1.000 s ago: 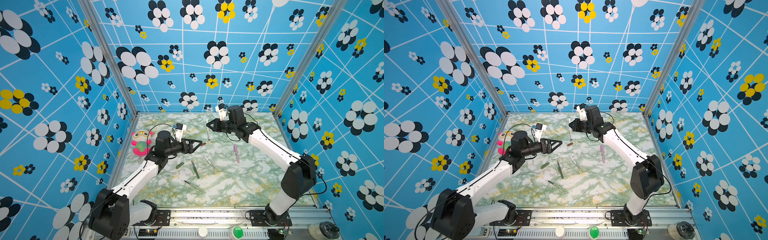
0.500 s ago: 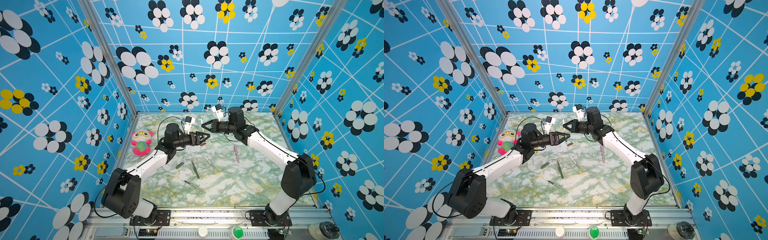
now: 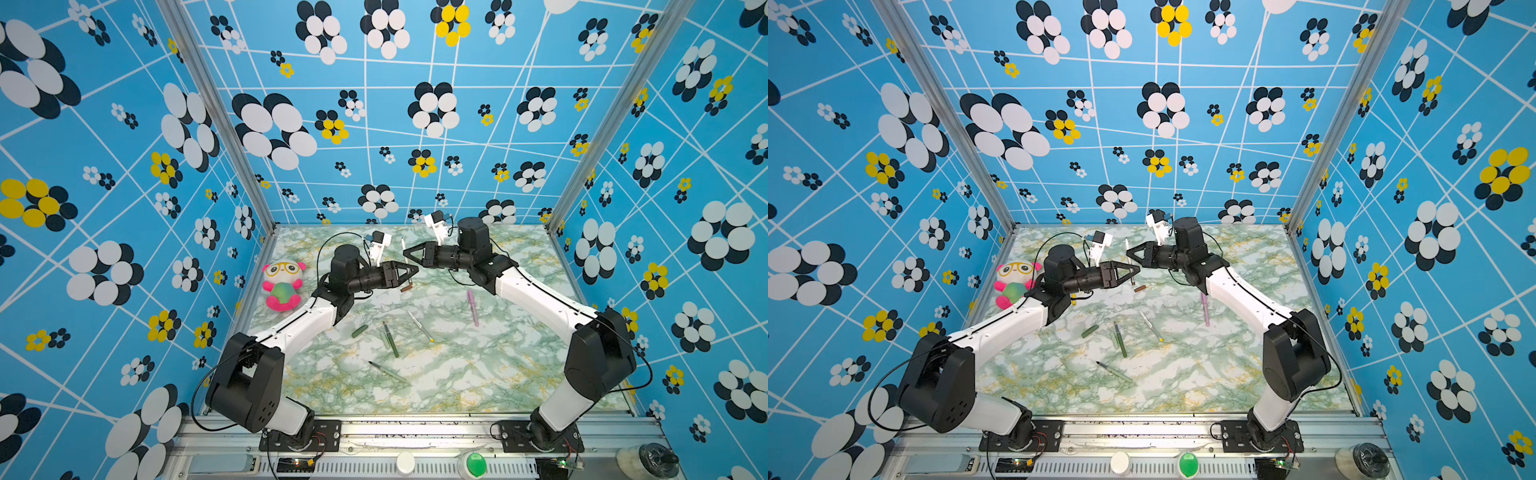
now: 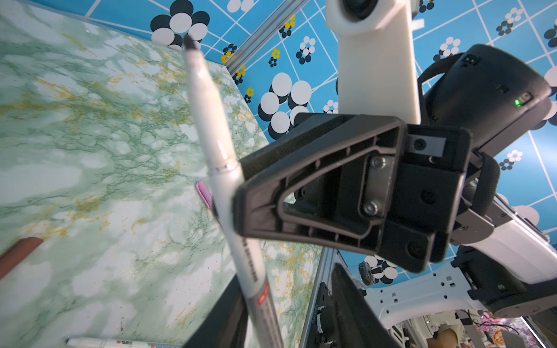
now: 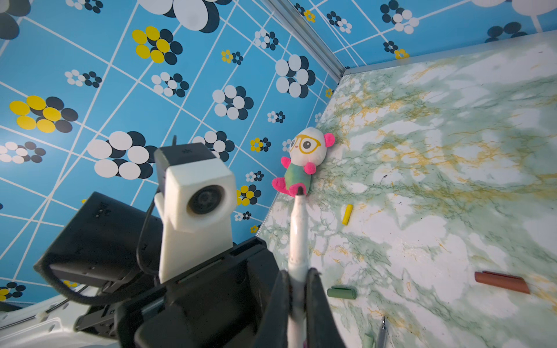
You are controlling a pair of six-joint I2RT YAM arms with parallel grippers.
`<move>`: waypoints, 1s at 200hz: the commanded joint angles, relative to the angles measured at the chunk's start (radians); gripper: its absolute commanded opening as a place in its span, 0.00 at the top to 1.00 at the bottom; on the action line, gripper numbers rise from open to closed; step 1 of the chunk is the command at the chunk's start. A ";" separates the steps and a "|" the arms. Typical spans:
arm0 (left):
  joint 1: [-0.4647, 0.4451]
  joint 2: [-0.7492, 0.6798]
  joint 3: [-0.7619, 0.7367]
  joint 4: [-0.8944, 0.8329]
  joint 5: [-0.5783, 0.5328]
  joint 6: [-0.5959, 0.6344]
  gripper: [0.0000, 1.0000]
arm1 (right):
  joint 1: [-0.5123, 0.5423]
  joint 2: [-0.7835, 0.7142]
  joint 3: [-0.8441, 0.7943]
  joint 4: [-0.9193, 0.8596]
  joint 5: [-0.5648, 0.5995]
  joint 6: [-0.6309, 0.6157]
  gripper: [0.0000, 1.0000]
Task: Insert the pens into the pen caps
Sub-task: 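Carry the white marker toward the left gripper while the left gripper reaches for it, then close the left gripper on the white marker while the right gripper opens and withdraws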
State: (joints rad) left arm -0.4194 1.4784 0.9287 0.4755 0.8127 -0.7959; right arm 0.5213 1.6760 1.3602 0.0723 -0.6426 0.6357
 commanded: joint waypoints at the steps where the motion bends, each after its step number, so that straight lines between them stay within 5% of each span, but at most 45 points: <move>1: -0.008 -0.002 0.015 0.016 0.018 0.012 0.66 | 0.002 -0.033 -0.019 0.047 0.001 0.010 0.93; 75: -0.007 -0.007 0.017 -0.032 -0.009 0.047 1.00 | 0.001 -0.053 -0.021 0.016 0.024 -0.020 0.93; 90: -0.008 -0.014 0.021 -0.066 -0.022 0.072 1.00 | 0.000 -0.059 -0.018 0.004 0.033 -0.030 0.91; 141: 0.002 -0.079 0.028 -0.290 -0.114 0.202 1.00 | -0.011 -0.070 0.037 -0.166 0.131 -0.100 0.45; 177: 0.033 -0.133 0.074 -0.665 -0.342 0.359 1.00 | -0.012 -0.042 0.143 -0.470 0.425 -0.086 0.15; 200: 0.063 -0.166 0.049 -0.736 -0.420 0.372 1.00 | -0.006 0.035 0.189 -0.603 0.572 0.026 0.11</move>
State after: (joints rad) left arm -0.3893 1.3567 0.9741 -0.0589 0.5354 -0.5060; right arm 0.5137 1.6459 1.4929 -0.3069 -0.2977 0.5747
